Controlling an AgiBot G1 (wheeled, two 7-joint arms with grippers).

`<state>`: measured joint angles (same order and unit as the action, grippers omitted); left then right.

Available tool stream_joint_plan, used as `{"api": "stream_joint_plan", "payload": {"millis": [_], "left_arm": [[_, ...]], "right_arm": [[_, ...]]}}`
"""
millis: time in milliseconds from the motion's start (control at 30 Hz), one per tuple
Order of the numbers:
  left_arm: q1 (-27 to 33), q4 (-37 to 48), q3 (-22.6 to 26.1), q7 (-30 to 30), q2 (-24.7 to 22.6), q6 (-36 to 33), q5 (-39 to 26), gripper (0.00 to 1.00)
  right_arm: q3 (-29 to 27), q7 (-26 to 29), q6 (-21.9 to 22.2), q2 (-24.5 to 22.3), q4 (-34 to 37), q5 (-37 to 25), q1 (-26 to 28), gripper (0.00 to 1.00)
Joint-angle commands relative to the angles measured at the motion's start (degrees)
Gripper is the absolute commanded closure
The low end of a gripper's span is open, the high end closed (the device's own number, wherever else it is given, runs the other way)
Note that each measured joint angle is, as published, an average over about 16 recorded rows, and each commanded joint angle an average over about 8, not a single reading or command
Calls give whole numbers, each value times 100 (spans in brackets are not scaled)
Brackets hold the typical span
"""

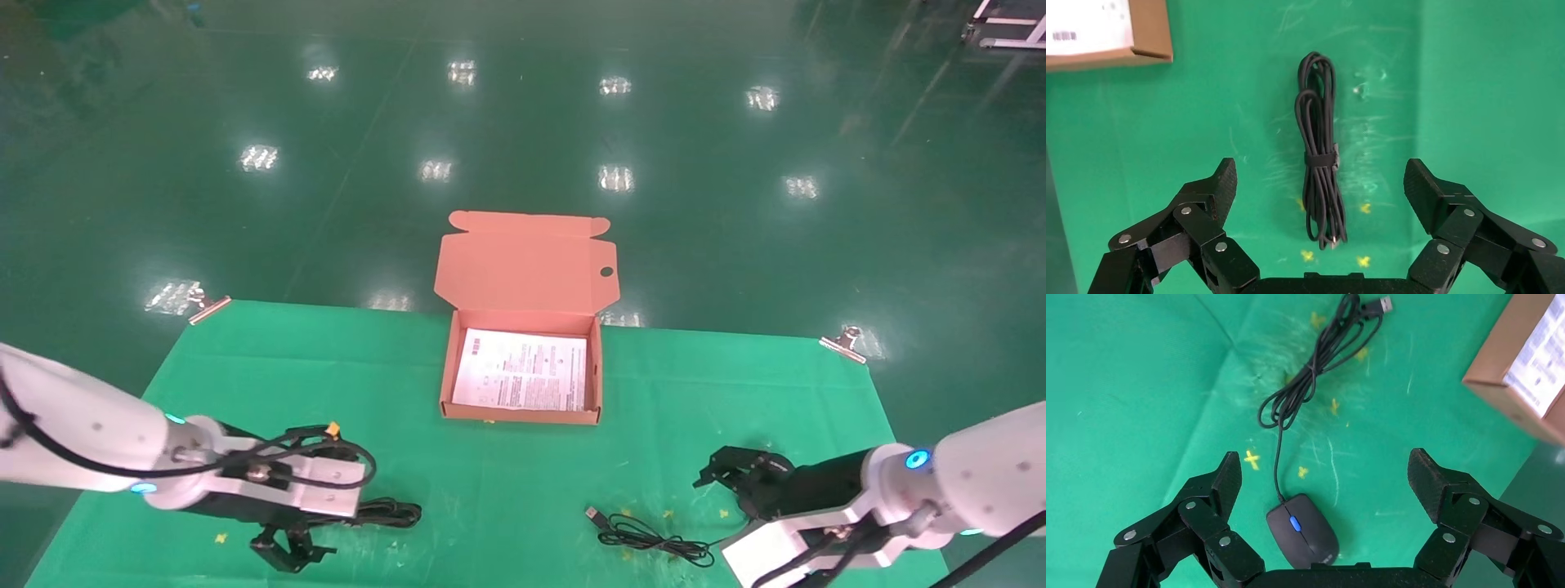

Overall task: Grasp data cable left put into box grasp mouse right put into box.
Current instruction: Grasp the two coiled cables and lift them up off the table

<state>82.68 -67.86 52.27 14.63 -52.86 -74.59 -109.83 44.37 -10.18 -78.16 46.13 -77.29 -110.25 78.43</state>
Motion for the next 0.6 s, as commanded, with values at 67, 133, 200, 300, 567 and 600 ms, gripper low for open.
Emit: {"api": "stream_joint_plan", "payload": {"millis": [67,133,200,300,567,600], "left_arm": [[-115,123,77,110,-134,240,-277,0],[-128,356,92,92,-231,324,-318,0],[-121,641,89,45,-327,388,-307,0],[-82,1124,62,-84,-468,475,-235,0],[63,2579,-125,-488,-819,719,132,0],[80,2772,-160,-539,-861,745,197,0]], "right_arm": [[70,262,240,108,23,-328,-149,0],[88,424,348,176,51,-457,-218,0],[103,569,435,241,82,-564,-275,0],[124,781,547,349,157,-699,-355,0],[181,1152,799,677,498,-983,-476,0],[187,1181,822,719,559,-1003,-481,0]]}}
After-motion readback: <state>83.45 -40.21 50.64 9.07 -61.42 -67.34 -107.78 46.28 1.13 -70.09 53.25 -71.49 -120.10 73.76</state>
